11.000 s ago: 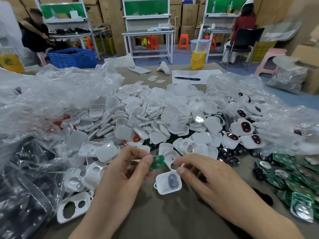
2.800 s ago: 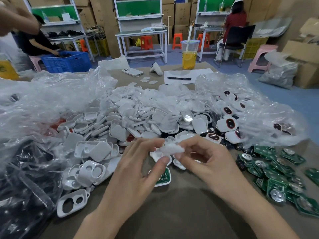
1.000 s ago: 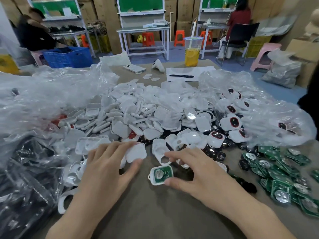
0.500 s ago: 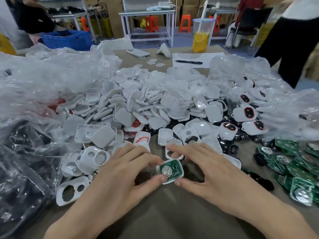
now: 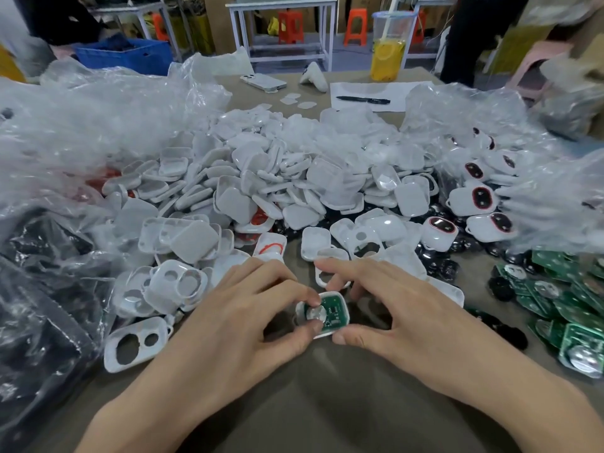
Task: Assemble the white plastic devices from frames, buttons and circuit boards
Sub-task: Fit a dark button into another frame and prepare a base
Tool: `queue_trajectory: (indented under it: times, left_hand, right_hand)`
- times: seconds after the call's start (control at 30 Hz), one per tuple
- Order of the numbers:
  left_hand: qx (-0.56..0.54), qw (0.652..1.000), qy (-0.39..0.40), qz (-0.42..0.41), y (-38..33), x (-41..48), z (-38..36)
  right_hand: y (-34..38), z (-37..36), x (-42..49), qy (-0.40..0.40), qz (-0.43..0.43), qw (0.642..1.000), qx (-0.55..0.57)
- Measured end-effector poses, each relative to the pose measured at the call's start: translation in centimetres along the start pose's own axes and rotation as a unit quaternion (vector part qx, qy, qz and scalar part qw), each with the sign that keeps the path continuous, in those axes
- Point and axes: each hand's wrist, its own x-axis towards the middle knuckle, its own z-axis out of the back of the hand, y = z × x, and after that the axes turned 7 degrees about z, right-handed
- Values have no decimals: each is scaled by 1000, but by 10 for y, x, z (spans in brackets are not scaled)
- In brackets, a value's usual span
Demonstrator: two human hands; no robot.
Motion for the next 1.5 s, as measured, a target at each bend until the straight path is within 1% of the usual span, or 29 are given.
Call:
queue_trajectory:
  times: [0.7, 0.93, 1.27, 1.5]
  left_hand:
    - [-3, 1000, 9, 10, -1, 1, -3]
    - [-16, 999, -22, 29, -3, 1, 2]
    - [-14, 1000, 8, 15, -4, 1, 2]
    - [-25, 999, 15, 20, -2, 0, 1]
  right_hand:
    - [-1, 1, -1, 7, -6, 1000, -3]
    - [-2, 0, -1, 1, -3, 1000, -6]
    - [0, 1, -1, -2, 5, 1000, -14]
    - [-1, 1, -1, -6, 8, 1000, -13]
